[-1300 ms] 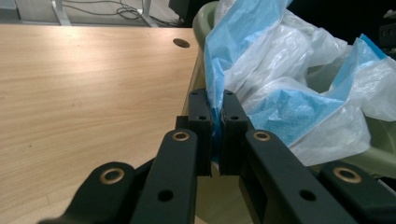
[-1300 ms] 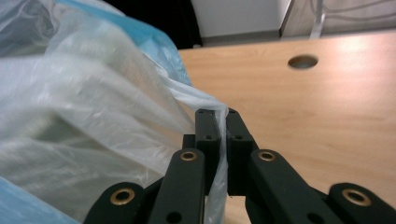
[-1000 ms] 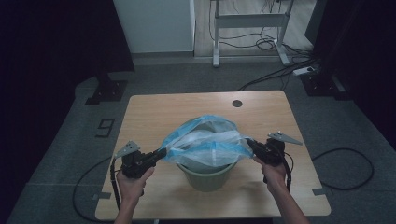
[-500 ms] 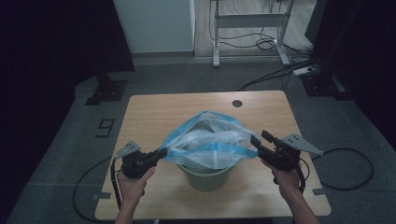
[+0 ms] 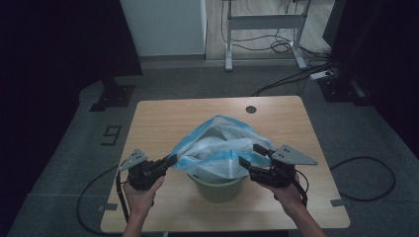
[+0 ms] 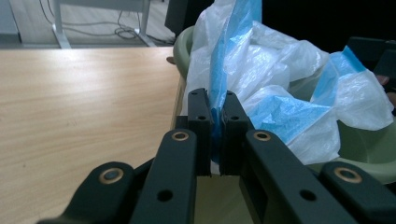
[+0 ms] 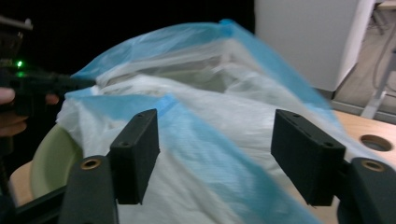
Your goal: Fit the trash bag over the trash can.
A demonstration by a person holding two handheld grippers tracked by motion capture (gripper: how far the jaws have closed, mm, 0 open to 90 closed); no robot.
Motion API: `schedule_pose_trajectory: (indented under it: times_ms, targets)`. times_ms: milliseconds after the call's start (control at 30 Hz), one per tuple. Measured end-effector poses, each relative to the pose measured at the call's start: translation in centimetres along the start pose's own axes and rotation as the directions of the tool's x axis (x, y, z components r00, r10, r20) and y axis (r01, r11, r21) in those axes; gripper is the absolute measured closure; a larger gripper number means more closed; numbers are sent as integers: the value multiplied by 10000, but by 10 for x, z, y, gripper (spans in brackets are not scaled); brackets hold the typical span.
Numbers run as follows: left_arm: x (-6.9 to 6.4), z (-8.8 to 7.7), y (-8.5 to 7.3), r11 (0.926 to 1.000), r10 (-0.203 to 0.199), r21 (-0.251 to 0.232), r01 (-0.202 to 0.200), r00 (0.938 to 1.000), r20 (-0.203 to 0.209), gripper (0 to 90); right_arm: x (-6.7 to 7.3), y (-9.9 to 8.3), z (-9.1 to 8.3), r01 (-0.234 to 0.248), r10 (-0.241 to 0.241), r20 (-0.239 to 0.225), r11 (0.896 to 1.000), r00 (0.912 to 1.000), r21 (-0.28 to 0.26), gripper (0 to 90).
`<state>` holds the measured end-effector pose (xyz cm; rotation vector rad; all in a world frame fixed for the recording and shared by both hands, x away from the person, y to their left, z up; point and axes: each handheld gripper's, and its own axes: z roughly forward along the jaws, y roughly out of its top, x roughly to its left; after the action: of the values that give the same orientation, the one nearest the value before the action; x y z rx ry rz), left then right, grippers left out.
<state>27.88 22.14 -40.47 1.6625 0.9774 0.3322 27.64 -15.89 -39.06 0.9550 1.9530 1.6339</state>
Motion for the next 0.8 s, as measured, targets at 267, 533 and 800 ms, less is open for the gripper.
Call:
schedule_pose_trajectory:
  times_ms: [267,533,800]
  targets:
    - [-6,-2,1,9995,267,-173,-270,9995,-179,858,11,-1,14,310,-284,-468,9980,9985,544,241]
    - [-8,-4,0,9991,381,-192,-386,9990,-224,858,17,-8,15,821,-801,-264,9929,9964,864,601]
    - [-9,-8,-2,9993,320,-206,-321,9995,-70,857,20,-13,1,852,-847,-517,9963,9951,87,852]
